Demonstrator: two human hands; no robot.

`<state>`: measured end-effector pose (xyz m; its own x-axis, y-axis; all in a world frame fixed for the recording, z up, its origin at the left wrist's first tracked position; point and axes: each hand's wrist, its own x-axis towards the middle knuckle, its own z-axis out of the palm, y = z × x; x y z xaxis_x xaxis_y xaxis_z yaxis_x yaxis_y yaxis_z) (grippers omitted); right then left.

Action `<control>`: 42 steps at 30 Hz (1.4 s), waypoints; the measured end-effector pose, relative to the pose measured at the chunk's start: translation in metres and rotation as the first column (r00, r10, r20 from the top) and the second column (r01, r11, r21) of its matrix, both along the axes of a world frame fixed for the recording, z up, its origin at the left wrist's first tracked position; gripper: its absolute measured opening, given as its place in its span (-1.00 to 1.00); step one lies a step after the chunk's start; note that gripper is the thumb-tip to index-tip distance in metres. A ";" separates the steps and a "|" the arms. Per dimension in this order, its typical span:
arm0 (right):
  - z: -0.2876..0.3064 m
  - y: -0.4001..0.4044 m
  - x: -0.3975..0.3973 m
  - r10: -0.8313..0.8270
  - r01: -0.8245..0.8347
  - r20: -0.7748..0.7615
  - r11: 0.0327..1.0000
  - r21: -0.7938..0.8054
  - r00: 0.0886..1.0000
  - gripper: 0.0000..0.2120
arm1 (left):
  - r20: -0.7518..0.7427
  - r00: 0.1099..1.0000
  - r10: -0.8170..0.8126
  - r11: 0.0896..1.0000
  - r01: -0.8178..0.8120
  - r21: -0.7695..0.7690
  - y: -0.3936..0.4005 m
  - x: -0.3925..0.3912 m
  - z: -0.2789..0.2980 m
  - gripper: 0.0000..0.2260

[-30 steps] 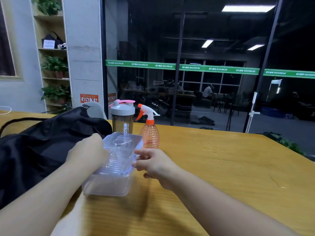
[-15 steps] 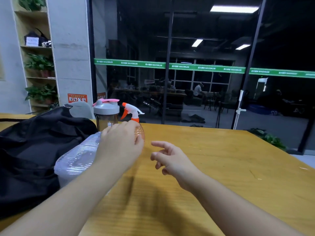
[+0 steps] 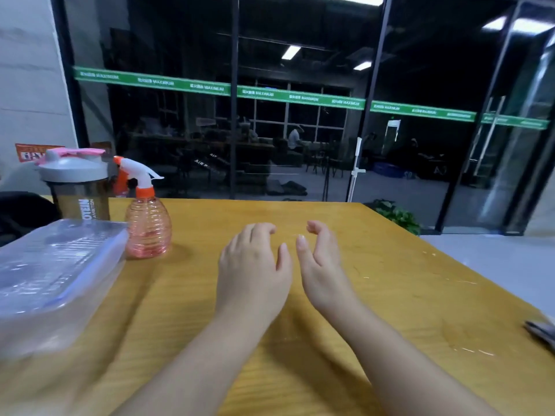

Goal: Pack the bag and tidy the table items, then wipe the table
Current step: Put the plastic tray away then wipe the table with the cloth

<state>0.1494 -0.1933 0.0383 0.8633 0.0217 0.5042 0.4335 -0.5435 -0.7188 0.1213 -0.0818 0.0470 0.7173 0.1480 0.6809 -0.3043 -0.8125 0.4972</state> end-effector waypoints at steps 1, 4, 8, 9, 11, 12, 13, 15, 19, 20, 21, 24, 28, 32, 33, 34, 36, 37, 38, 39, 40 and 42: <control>-0.002 -0.012 0.000 -0.031 0.036 0.059 0.996 -0.083 0.998 -0.51 | 0.010 0.999 -0.035 0.999 0.035 0.001 -0.009 0.000 0.000 -0.73; -0.003 -0.041 0.000 -0.060 0.107 0.232 0.975 -0.193 0.971 -0.35 | 0.081 0.980 -0.183 0.979 0.174 0.110 -0.029 0.001 -0.008 -0.73; -0.002 -0.072 -0.002 -0.109 0.151 0.260 0.978 -0.146 0.959 -0.33 | 0.073 0.930 -0.361 0.878 0.312 0.362 -0.033 0.003 -0.033 -0.75; -0.003 -0.081 -0.005 -0.142 0.179 0.252 0.975 -0.130 0.957 -0.36 | 0.059 0.920 -0.387 0.846 0.329 0.420 -0.033 0.003 -0.038 -0.74; -0.006 -0.103 -0.011 -0.251 0.289 0.250 0.949 -0.127 0.935 -0.51 | 0.052 0.910 -0.412 0.781 0.323 0.534 -0.036 0.004 -0.045 -0.72; -0.009 -0.115 -0.015 -0.320 0.358 0.239 0.924 -0.136 0.917 -0.60 | 0.054 0.907 -0.417 0.759 0.314 0.570 -0.038 0.004 -0.046 -0.72; -0.011 -0.127 -0.020 -0.386 0.422 0.220 0.895 -0.146 0.896 -0.67 | 0.058 0.904 -0.423 0.746 0.312 0.588 -0.040 0.004 -0.046 -0.71; -0.017 -0.151 -0.029 -0.492 0.514 0.177 0.850 -0.113 0.852 -0.75 | 0.073 0.897 -0.435 0.743 0.312 0.593 -0.042 0.004 -0.047 -0.71; -0.026 -0.188 -0.048 -0.625 0.623 0.190 0.778 0.079 0.757 -0.81 | 0.093 0.904 -0.418 0.758 0.290 0.584 -0.042 0.005 -0.050 -0.69; -0.029 -0.197 -0.051 -0.670 0.668 0.211 0.739 0.090 0.712 -0.80 | 0.084 0.910 -0.405 0.761 0.285 0.583 -0.042 0.006 -0.051 -0.69; -0.033 -0.206 -0.054 -0.720 0.726 0.244 0.683 0.084 0.650 -0.80 | 0.070 0.917 -0.392 0.764 0.282 0.581 -0.041 0.007 -0.052 -0.69; -0.043 -0.231 -0.062 -0.832 0.861 0.274 0.508 0.030 0.482 -0.84 | 0.052 0.925 -0.375 0.772 0.281 0.571 -0.038 0.010 -0.055 -0.68; -0.055 -0.246 -0.067 -0.904 0.902 0.127 0.377 -0.210 0.408 -0.77 | 0.049 0.927 -0.372 0.779 0.283 0.560 -0.035 0.011 -0.057 -0.79; -0.058 -0.252 -0.068 -0.952 0.853 -0.009 0.279 -0.441 0.306 -0.66 | -0.003 0.931 -0.364 0.772 0.304 0.558 -0.033 0.007 -0.055 -0.71; -0.058 -0.252 -0.069 -0.962 0.847 -0.013 0.247 -0.471 0.273 -0.67 | -0.013 0.931 -0.364 0.770 0.309 0.558 -0.033 0.006 -0.055 -0.72; -0.058 -0.253 -0.069 -0.969 0.835 -0.022 0.222 -0.504 0.245 -0.69 | -0.017 0.930 -0.367 0.769 0.314 0.557 -0.033 0.005 -0.054 -0.72; -0.056 -0.254 -0.069 -0.977 0.795 -0.035 0.190 -0.576 0.209 -0.70 | -0.013 0.926 -0.378 0.766 0.320 0.557 -0.031 0.005 -0.054 -0.75; -0.056 -0.255 -0.069 -0.980 0.779 -0.034 0.178 -0.602 0.198 -0.70 | -0.009 0.924 -0.382 0.766 0.322 0.556 -0.031 0.005 -0.054 -0.77; -0.055 -0.255 -0.069 -0.982 0.770 -0.029 0.166 -0.617 0.188 -0.71 | -0.006 0.924 -0.382 0.766 0.320 0.558 -0.030 0.006 -0.055 -0.78; -0.056 -0.255 -0.069 -0.983 0.766 -0.026 0.156 -0.623 0.179 -0.71 | -0.007 0.926 -0.377 0.767 0.317 0.558 -0.030 0.006 -0.054 -0.77; -0.057 -0.256 -0.068 -0.985 0.770 -0.026 0.150 -0.621 0.171 -0.72 | -0.008 0.927 -0.375 0.767 0.315 0.559 -0.029 0.006 -0.054 -0.75; -0.061 -0.256 -0.069 -0.986 0.792 -0.028 0.150 -0.592 0.166 -0.74 | 0.002 0.926 -0.378 0.769 0.313 0.557 -0.030 0.006 -0.055 -0.72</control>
<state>0.0805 -0.4489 -0.0229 0.4572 -0.8093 0.3688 -0.7808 -0.5638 -0.2691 0.1275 -0.1115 -0.0077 0.5656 -0.5082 0.6495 -0.6416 -0.7660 -0.0406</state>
